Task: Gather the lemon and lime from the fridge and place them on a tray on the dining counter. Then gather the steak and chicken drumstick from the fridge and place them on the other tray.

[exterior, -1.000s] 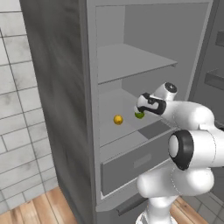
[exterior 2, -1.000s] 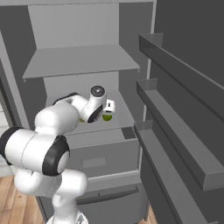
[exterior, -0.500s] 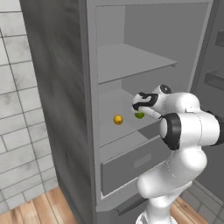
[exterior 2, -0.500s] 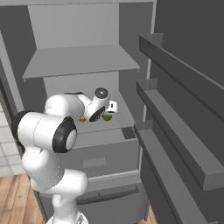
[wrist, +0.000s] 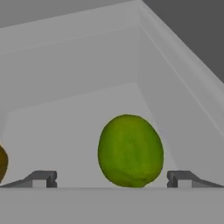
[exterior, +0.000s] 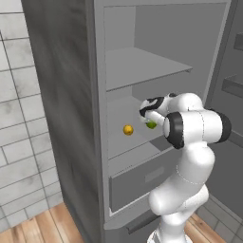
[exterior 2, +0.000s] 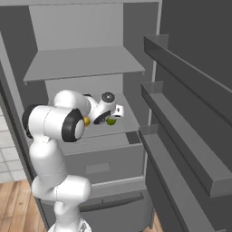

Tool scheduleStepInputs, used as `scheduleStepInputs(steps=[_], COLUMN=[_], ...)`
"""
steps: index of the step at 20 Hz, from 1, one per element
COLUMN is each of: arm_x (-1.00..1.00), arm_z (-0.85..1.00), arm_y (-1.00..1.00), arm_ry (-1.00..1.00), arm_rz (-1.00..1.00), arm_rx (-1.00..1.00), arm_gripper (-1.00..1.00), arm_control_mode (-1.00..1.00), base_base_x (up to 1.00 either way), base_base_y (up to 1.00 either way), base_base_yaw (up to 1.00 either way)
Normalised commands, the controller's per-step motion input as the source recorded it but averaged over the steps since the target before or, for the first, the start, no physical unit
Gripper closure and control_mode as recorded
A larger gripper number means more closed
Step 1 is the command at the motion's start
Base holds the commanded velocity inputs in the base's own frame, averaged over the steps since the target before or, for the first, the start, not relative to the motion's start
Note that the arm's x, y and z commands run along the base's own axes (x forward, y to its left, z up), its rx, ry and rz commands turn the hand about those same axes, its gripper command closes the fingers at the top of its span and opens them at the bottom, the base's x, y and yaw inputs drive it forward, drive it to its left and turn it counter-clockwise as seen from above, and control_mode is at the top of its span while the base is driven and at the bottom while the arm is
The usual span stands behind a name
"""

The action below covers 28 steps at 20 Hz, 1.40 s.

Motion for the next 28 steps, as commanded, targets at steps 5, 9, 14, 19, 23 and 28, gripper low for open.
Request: scheduleStepInputs(steps=[5, 9, 14, 19, 23, 28], arm_x=[0.38, 0.31, 0.26, -0.02, -0.27, -0.35], arm_z=[-0.18, -0.22, -0.23, -0.09, -0.06, -0.12], arm_y=[-0.04, 0.0, 0.0, -0.04, 0.0, 0.0], arm_ry=[0.02, 0.03, 0.03, 0.0, 0.0, 0.0], arm_rz=[0.0, 0.0, 0.0, 0.0, 0.0, 0.0], arm_rx=[0.0, 0.0, 0.0, 0.0, 0.0, 0.0], arm_gripper=[-1.0, -1.0, -1.0, -1.0, -1.0, -1.0], arm_control_mode=[-1.0, -1.0, -1.0, -1.0, -1.0, -1.0], base_base_x=[0.0, 0.0, 0.0, 0.0, 0.0, 0.0], base_base_y=[0.0, 0.0, 0.0, 0.0, 0.0, 0.0], base_base_yaw=[0.0, 0.0, 0.0, 0.0, 0.0, 0.0])
